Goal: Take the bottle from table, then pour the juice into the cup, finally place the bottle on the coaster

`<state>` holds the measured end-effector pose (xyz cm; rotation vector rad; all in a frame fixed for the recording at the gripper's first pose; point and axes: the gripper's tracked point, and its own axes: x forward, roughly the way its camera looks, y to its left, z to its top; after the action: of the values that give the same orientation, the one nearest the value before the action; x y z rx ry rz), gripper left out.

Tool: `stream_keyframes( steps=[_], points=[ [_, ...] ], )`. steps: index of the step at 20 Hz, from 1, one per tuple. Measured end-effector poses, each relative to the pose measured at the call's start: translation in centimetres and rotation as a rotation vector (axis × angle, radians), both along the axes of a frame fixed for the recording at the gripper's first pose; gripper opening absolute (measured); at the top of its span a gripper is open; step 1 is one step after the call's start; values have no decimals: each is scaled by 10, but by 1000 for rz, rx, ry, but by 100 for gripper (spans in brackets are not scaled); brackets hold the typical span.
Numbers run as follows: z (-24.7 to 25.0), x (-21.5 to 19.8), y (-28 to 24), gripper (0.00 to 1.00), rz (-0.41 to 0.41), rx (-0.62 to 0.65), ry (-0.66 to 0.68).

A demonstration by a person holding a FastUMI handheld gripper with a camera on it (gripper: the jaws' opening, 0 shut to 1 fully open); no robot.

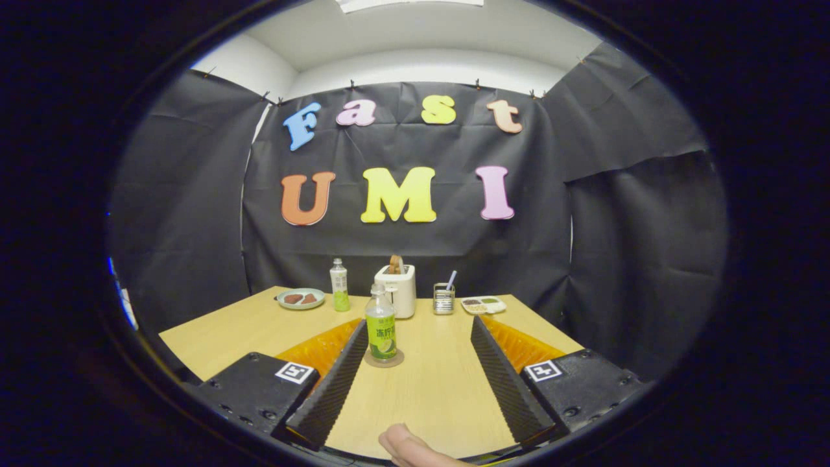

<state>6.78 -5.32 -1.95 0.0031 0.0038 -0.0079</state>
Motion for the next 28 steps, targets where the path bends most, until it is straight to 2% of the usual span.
stream_keyframes(
  steps=[3, 6, 8, 10, 13, 18, 28],
  points=[
    [-11, -29, 12, 100, 38, -9, -20],
    [-25, -40, 8, 100, 6, -95, -29],
    [-34, -45, 14, 100, 15, -117, -32],
    [-48, -48, 19, 100, 25, -111, -18],
    [-44, -54, 9, 100, -19, -89, -64],
    [-45, -57, 5, 100, -28, -22, -61],
    [-56, -49, -1, 100, -59, -25, -35]
  ],
)
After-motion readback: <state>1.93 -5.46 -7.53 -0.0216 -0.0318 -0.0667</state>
